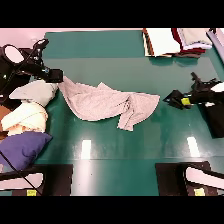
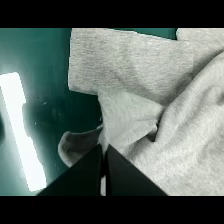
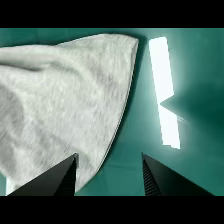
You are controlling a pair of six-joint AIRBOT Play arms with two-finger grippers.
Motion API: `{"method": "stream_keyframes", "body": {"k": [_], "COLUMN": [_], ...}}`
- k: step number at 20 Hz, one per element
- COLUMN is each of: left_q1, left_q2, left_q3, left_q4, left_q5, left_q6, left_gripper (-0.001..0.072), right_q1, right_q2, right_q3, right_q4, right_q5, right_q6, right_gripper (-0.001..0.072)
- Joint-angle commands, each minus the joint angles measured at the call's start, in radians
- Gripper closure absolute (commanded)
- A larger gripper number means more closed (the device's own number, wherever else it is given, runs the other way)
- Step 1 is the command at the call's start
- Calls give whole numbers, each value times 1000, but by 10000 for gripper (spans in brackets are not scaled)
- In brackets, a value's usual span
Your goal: Fold the shirts.
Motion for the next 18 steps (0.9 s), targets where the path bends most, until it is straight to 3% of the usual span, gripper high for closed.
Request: {"method": "stream_keyframes", "body": {"k": [1,7,9,10,14,18], "left_q1": [0,0,1,1,1,1], "left_q2": [1,2,3,8,146,361], "left_q3": [2,2,2,3,81,310], "left_q4": [-3,-3,-3,-2,22,47], "left_q5": [0,-13,-21,-21,37,54], "left_q6": [-1,-1,-1,-1,-5,-5], "left_gripper": [687,687,687,687,687,687], "right_q1": [79,168,167,167,148,69], "right_q2": [-137,-275,-276,-264,-60,225], "right_q3": [45,169,171,171,206,433], "right_q4": [17,7,8,9,10,9], "right_q5": [-77,-76,-76,-73,-61,52], "right_q6": [0,3,-1,-2,-108,-115], "right_gripper": [267,296,638,699,700,700]}}
